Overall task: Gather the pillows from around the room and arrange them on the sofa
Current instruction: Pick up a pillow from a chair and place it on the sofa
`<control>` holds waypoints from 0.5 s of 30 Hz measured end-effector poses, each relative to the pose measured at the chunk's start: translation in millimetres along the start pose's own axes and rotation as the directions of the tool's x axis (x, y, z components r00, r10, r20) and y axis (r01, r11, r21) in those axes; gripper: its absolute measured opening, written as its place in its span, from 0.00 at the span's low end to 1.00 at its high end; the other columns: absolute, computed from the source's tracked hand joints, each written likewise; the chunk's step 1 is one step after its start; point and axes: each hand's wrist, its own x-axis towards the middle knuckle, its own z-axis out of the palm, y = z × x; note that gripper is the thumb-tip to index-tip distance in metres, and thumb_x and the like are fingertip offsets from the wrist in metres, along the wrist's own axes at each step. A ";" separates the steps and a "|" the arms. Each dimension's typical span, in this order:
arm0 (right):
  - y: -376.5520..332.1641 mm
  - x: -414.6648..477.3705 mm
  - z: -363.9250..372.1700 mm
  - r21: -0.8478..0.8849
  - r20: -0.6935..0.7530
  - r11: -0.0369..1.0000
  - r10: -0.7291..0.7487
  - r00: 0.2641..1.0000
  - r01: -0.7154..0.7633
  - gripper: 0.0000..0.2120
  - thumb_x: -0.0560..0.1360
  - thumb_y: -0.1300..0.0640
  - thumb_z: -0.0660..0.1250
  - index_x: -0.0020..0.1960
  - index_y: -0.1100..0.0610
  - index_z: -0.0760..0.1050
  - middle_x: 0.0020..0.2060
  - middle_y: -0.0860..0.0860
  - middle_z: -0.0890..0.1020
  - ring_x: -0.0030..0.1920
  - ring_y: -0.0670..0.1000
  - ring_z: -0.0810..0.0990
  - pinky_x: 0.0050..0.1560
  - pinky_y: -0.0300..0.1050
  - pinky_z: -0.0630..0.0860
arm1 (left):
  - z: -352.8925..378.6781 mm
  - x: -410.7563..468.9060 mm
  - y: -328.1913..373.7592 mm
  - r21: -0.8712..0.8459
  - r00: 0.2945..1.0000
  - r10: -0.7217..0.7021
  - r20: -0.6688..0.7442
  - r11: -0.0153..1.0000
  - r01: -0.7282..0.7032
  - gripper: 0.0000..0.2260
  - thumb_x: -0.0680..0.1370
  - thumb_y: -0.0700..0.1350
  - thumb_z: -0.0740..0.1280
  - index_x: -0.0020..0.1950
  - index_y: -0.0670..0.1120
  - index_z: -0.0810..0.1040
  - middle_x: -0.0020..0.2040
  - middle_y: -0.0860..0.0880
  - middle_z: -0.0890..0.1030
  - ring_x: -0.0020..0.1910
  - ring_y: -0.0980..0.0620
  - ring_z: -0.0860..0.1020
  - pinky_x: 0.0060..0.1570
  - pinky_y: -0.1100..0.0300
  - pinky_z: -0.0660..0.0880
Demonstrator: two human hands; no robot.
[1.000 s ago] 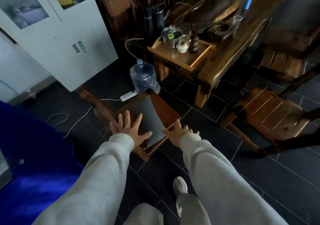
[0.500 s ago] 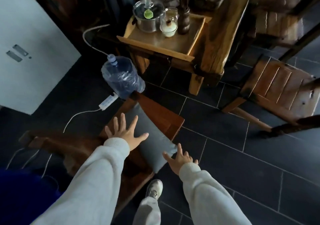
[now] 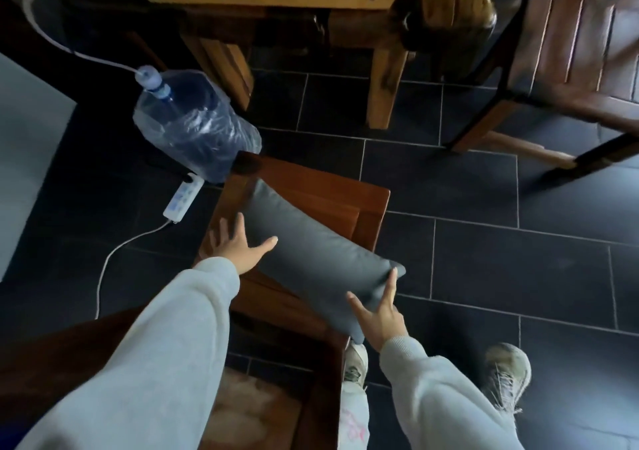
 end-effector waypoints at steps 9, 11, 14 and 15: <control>-31.6 -24.7 -37.3 0.064 -0.242 0.978 -0.177 0.954 0.198 0.62 0.69 0.46 0.79 0.83 0.43 0.34 0.75 0.59 0.72 0.67 0.65 0.77 0.60 0.52 0.74 | -40.9 -10.1 18.8 -0.546 0.999 -0.022 -0.030 0.838 0.002 0.57 0.64 0.71 0.75 0.84 0.52 0.51 0.83 0.47 0.59 0.80 0.41 0.62 0.76 0.41 0.62; -42.9 -39.3 -64.5 0.108 -0.345 0.964 -0.193 0.918 0.244 0.65 0.66 0.51 0.81 0.83 0.43 0.34 0.75 0.58 0.72 0.67 0.66 0.77 0.60 0.51 0.74 | -61.7 -31.7 38.3 -0.605 0.994 0.032 -0.105 0.791 -0.090 0.59 0.59 0.73 0.77 0.83 0.55 0.55 0.82 0.50 0.62 0.79 0.44 0.64 0.75 0.40 0.65; -60.2 -71.2 -125.8 0.167 -0.439 0.943 -0.190 0.878 0.287 0.65 0.66 0.54 0.82 0.83 0.42 0.35 0.74 0.59 0.74 0.67 0.66 0.77 0.62 0.51 0.74 | -99.6 -75.2 82.0 -0.645 0.977 0.149 -0.155 0.733 -0.215 0.59 0.57 0.74 0.77 0.82 0.59 0.57 0.82 0.53 0.62 0.79 0.46 0.65 0.74 0.40 0.66; -68.5 -91.5 -157.8 0.202 -0.458 0.936 -0.169 0.873 0.287 0.65 0.66 0.54 0.81 0.83 0.42 0.35 0.73 0.59 0.75 0.67 0.66 0.77 0.62 0.51 0.74 | -118.0 -96.2 106.7 -0.626 0.972 0.201 -0.120 0.745 -0.231 0.58 0.57 0.75 0.77 0.82 0.59 0.58 0.81 0.53 0.63 0.79 0.45 0.65 0.74 0.39 0.66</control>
